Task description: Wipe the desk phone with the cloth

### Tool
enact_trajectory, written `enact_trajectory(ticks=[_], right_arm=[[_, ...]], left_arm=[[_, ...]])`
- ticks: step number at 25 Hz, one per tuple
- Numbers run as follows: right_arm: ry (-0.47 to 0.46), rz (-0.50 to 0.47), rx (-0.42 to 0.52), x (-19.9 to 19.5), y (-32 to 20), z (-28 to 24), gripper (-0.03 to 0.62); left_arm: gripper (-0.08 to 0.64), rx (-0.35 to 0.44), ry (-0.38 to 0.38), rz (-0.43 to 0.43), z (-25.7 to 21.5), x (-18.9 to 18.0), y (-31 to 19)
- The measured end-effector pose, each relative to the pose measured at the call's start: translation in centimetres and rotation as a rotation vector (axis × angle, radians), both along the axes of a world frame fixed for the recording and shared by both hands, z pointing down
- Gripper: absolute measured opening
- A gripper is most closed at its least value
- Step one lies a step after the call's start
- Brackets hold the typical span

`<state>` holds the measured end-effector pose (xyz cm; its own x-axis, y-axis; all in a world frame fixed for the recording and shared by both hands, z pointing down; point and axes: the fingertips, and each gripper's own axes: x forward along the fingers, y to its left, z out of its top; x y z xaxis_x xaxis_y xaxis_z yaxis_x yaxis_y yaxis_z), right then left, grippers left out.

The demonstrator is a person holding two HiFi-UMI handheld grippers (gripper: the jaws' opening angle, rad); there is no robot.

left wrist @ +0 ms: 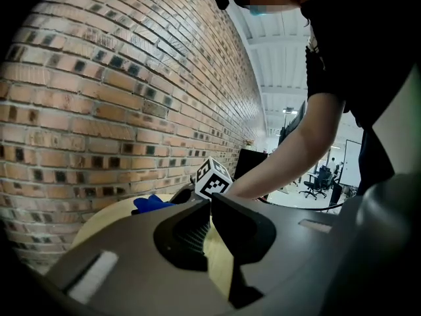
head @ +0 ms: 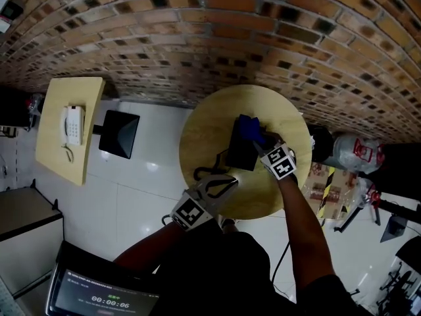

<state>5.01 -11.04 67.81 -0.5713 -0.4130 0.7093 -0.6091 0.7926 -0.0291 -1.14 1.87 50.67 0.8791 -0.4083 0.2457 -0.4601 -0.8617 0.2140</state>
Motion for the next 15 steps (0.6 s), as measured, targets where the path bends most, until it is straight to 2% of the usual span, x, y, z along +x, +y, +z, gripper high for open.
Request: enact_trajectory(ticks=[15], right_arm=[[-0.018,-0.052,-0.187,-2.5,13.1,5.4,0.092]], left_arm=[[0.000,0.003,0.001,0.028,0.4,0.4,0.7]])
